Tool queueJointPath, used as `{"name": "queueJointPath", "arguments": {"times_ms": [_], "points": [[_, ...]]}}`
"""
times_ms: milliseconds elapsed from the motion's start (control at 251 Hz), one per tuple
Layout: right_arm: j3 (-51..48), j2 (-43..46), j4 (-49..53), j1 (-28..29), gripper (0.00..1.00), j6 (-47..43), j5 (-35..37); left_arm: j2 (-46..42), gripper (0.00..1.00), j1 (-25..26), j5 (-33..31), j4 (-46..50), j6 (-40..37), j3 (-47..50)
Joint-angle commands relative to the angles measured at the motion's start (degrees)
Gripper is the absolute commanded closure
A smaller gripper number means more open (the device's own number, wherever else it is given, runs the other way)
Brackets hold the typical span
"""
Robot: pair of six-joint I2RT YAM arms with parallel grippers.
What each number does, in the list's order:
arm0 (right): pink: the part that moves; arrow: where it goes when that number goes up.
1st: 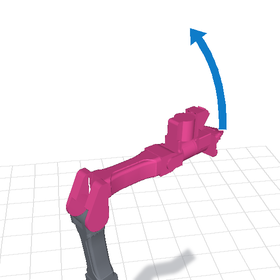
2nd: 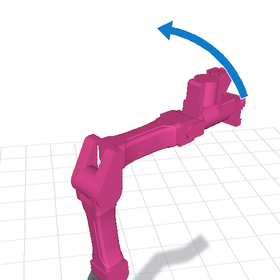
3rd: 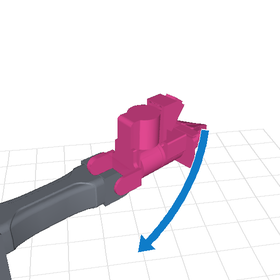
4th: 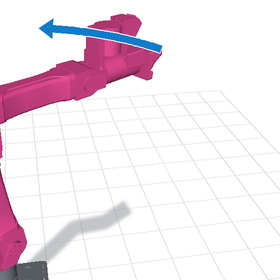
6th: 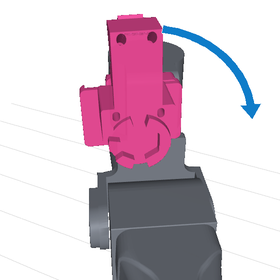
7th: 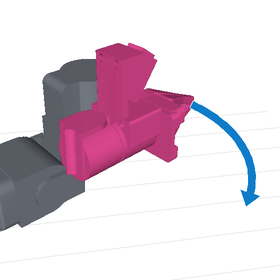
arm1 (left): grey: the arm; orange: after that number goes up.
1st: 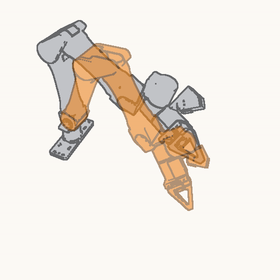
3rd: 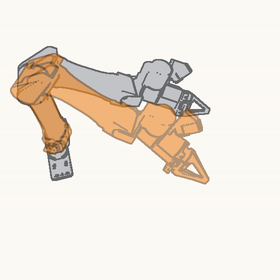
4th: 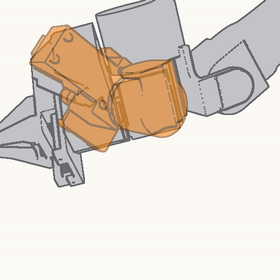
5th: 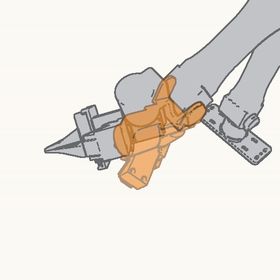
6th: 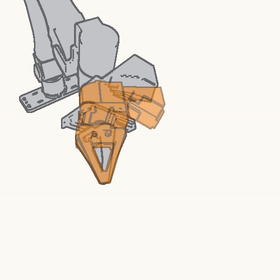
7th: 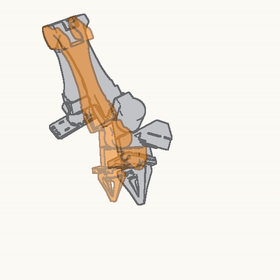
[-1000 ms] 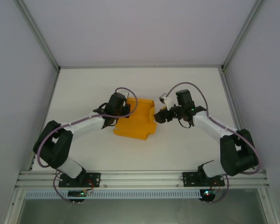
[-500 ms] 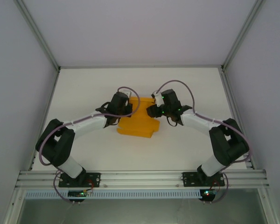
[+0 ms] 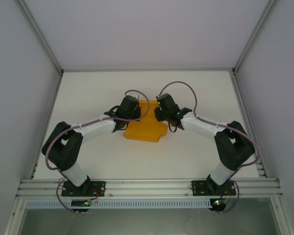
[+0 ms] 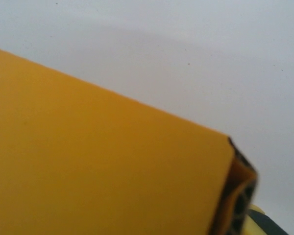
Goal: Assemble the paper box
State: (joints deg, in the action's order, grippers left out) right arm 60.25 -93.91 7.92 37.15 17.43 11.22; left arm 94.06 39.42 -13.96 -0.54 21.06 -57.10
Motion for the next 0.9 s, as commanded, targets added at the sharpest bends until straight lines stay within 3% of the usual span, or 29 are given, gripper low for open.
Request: {"name": "queueJointPath", "arguments": {"times_ms": [0, 96, 243, 495, 543, 619, 746, 894], "points": [[0.4, 0.1, 4.8, -1.5, 0.67, 2.2, 9.0, -0.4, 1.00, 0.9, -1.5, 2.9, 0.4, -1.5], [-0.5, 2.1, 5.2, -2.1, 0.65, 1.5, 6.8, 0.1, 1.00, 0.9, -2.4, 3.4, 0.9, -1.9], [-2.9, 6.1, 4.5, -2.6, 0.54, -0.5, 1.7, 0.8, 1.00, 0.9, -2.2, 3.1, 1.1, -2.1], [-7.6, 11.3, 0.4, -3.8, 0.48, -1.9, -10.3, 1.5, 1.00, 0.9, -2.0, 3.3, 1.3, -2.5], [-8.2, 12.0, 0.1, -4.1, 0.53, -1.9, -11.4, 1.5, 1.00, 0.9, -2.1, 3.3, 1.3, -2.5], [-8.6, 12.6, 0.2, -4.2, 0.67, -1.8, -11.1, 1.4, 1.00, 0.9, -2.2, 3.4, 1.6, -2.5], [-7.9, 10.6, 0.1, -4.3, 0.67, -1.7, -9.6, 1.1, 1.00, 0.9, -0.6, 2.9, 1.7, -2.6], [-3.4, 5.5, 1.6, -3.4, 0.79, 2.2, 2.3, 1.1, 1.00, 1.2, -0.8, 3.9, 3.3, -3.5]]}}
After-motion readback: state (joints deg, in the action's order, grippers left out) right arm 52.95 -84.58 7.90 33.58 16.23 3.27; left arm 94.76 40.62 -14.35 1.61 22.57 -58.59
